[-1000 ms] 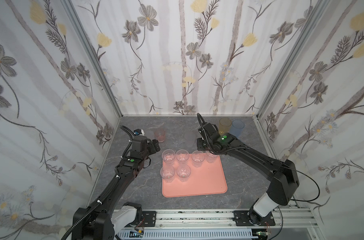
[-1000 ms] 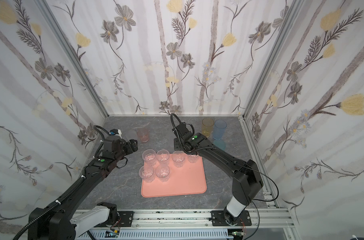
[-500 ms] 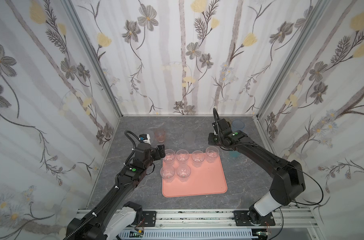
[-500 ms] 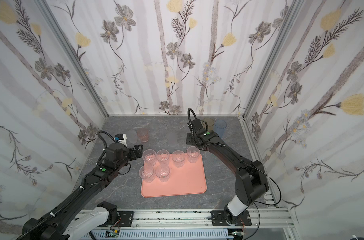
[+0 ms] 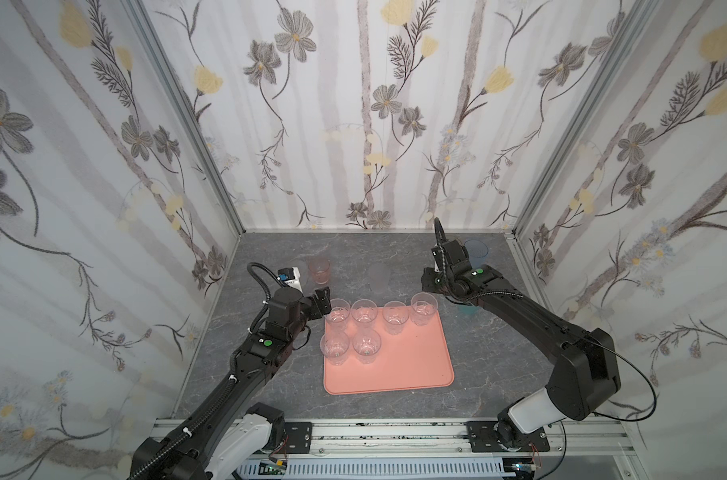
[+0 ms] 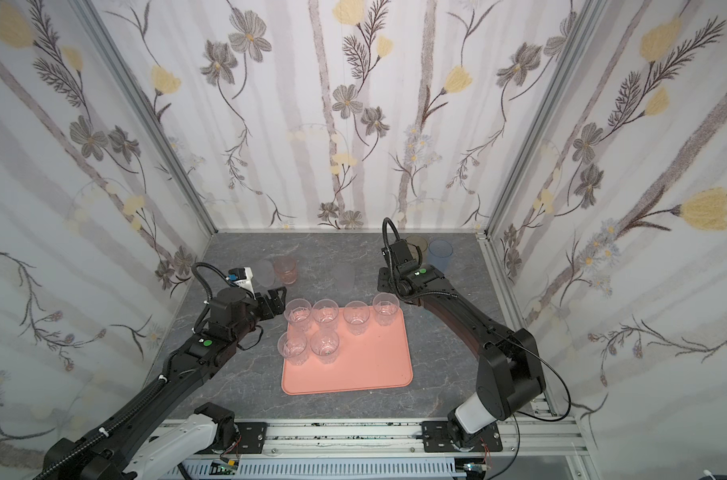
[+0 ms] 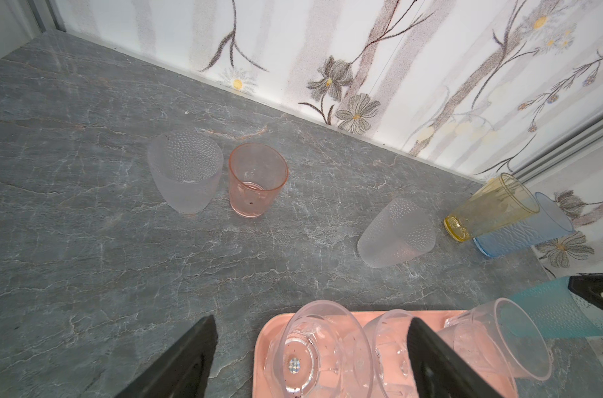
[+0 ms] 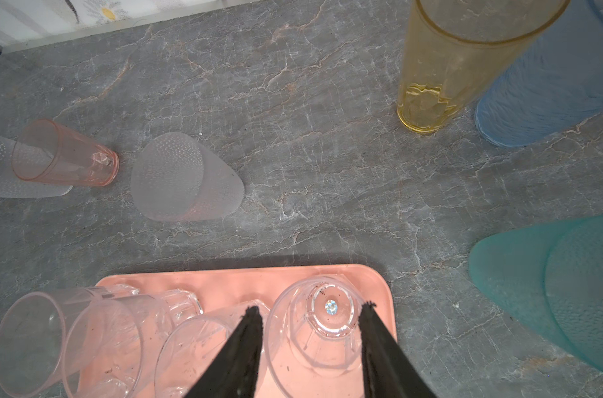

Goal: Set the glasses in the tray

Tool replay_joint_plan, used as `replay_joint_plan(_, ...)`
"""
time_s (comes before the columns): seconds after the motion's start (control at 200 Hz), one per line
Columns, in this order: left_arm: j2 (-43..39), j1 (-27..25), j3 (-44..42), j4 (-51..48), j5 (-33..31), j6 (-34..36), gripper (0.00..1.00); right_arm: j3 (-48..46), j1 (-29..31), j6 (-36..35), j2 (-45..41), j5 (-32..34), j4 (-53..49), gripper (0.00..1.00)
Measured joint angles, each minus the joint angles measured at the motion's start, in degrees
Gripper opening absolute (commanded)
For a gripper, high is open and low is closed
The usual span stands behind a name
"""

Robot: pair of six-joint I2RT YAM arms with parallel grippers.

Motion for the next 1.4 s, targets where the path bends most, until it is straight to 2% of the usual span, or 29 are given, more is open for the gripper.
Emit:
replay_joint_plan(0.155,4.85,1.4,3.19,-1.46,-0.35,0.2,0.82,-0.28,0.02,0.5,-0.04,-1.36,0.44,0.47)
replay_joint_plan(0.355,11.85,5.97,9.6,-2.64,0.37,2.03,0.82,-0.28,1.36,1.95,0.13,-3.37,2.49,0.47)
replay_joint_plan(0.58,21.55,18.99,16.68,-4.37,5.55,3.04,0.81,0.22,4.2,2.99,2.05,-4.9,3.5,0.47)
replay_joint_plan(0.709,29.75,23.1,22.03,-4.68,9.01,2.84,0.77,1.9,5.92,3.04,4.66,-5.11,4.33,0.47)
replay_joint_plan(0.854,37.09,25.14,26.71,-4.72,12.61,2.91,0.71,3.58,7.48,3.19,5.81,-5.09,4.52,0.47)
replay_joint_plan(1.049,43.06,25.81,30.6,-4.76,13.35,3.74,0.7,4.85,7.65,3.17,7.72,-4.83,4.74,0.47)
replay_joint_plan(1.229,43.76,25.73,30.75,-4.83,14.08,4.17,0.72,10.82,7.34,2.91,13.81,-4.85,4.59,0.49)
replay_joint_plan(1.399,39.95,24.61,27.47,-5.18,13.38,4.61,0.76,20.81,6.62,2.73,23.06,-4.39,4.28,0.49)
